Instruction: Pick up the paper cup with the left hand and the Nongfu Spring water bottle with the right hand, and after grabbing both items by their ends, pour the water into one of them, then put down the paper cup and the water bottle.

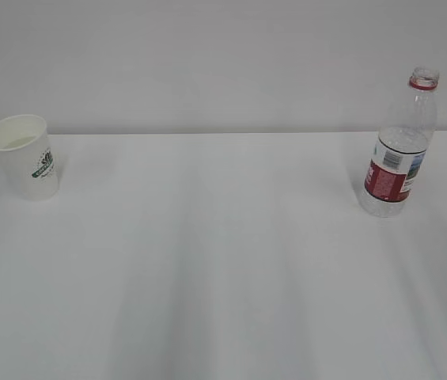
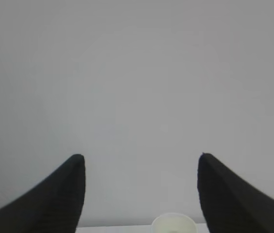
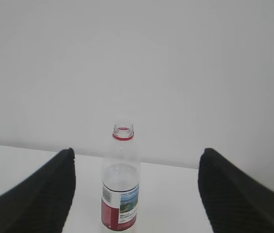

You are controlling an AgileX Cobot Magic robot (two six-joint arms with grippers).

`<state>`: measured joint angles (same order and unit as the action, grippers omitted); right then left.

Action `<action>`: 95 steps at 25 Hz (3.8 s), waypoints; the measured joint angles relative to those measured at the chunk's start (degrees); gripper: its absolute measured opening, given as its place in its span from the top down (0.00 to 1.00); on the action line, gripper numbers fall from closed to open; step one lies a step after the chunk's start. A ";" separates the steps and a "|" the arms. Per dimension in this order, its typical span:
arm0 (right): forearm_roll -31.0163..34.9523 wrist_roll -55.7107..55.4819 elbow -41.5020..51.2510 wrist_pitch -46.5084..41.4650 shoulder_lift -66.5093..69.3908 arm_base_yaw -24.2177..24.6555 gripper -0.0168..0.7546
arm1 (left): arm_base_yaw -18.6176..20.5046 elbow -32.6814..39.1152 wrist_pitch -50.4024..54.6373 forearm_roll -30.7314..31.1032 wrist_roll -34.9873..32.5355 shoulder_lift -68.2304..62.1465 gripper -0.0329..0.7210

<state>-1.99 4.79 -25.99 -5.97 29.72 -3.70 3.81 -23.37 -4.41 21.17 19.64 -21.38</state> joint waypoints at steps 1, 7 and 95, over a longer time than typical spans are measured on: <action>0.00 0.11 0.00 -1.10 -1.05 0.00 0.21 | -0.25 0.00 1.47 0.00 0.00 1.13 0.26; -0.10 0.78 0.00 -7.53 -6.48 0.00 0.21 | -6.28 0.00 9.90 -0.71 0.00 6.05 0.26; 2.38 -1.48 -3.06 -61.14 -30.57 0.00 0.21 | -11.87 -6.81 67.02 -16.95 -14.65 20.94 0.34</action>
<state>0.39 3.31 -29.05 -67.11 -0.84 -3.70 -8.06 -30.18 62.61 4.22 4.99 -0.44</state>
